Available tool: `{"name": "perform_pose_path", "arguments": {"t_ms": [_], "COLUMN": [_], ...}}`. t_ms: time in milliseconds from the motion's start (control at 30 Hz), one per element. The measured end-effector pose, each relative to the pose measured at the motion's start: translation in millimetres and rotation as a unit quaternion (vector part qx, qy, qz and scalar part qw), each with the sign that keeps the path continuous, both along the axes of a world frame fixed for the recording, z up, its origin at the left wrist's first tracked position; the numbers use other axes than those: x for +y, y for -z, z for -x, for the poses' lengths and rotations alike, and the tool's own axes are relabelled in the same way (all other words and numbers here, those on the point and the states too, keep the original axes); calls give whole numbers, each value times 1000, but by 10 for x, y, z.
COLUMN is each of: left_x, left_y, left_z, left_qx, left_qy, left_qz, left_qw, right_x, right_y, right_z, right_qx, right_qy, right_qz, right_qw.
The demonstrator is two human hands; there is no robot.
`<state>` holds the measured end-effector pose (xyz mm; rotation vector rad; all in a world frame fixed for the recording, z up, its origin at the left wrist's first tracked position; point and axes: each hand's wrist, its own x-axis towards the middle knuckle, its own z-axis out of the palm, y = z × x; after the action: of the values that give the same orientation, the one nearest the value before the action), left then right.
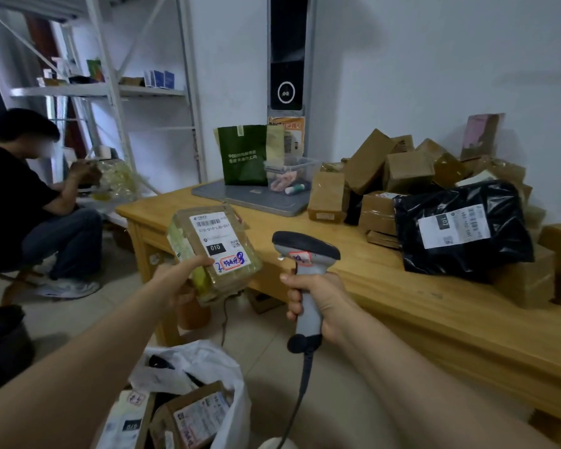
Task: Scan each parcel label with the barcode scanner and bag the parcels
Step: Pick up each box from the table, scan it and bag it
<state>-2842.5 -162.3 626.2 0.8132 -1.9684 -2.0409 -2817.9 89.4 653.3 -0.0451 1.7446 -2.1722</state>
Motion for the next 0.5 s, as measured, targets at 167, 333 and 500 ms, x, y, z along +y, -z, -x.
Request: {"name": "perform_pose_path", "arguments": {"t_ms": [167, 333, 500], "left_x": [-466, -1048, -1099], "left_y": [353, 1012, 1355], "left_z": [-350, -635, -944], "left_qx": [-64, -144, -188], "left_qy": [-31, -92, -141], "left_qz": [-32, -62, -19], "left_qw": [997, 983, 972], "right_x": [-327, -649, -906], "right_y": [204, 488, 730], "right_z": [0, -46, -52], "right_qx": [-58, -103, -142], "right_qy": [-43, -69, -91], "right_qz": [-25, -45, -67], "right_qw": [997, 991, 983]}}
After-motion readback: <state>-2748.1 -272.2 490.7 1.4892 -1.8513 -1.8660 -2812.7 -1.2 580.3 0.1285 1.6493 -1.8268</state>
